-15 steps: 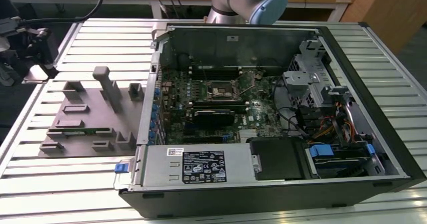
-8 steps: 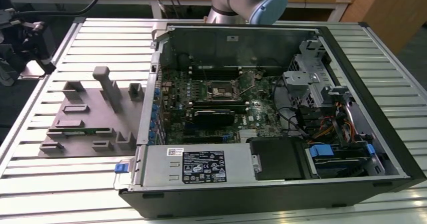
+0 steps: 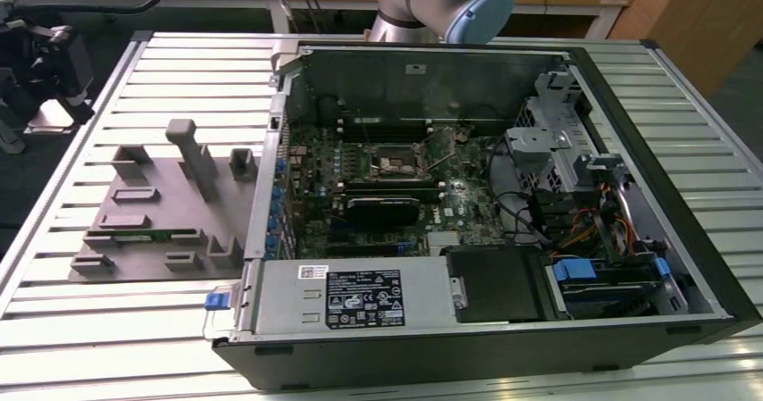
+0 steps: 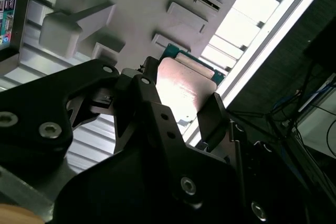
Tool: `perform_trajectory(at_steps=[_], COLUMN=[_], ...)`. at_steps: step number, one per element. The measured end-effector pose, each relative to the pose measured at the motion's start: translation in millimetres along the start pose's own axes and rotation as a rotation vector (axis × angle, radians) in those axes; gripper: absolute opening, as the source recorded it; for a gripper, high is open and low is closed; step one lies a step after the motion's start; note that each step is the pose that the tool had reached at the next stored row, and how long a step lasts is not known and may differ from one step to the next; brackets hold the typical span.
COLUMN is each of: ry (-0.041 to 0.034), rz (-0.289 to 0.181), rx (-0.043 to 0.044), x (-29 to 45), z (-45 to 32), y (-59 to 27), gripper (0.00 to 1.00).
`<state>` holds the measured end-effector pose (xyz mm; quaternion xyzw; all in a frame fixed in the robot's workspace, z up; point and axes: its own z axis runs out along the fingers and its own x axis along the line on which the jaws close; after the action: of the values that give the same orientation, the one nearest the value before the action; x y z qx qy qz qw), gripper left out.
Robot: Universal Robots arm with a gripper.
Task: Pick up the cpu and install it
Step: 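Pick up the cpu and move it towards the insertion slot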
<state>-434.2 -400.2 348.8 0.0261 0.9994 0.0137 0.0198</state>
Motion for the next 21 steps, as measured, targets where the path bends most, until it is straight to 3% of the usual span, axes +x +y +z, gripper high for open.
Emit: perform_trajectory(at_steps=[21], ry=[-0.0022], rz=[0.0], rx=[-0.0001], x=[-1.4], z=[-35.3], y=[1.1], gripper=[0.55])
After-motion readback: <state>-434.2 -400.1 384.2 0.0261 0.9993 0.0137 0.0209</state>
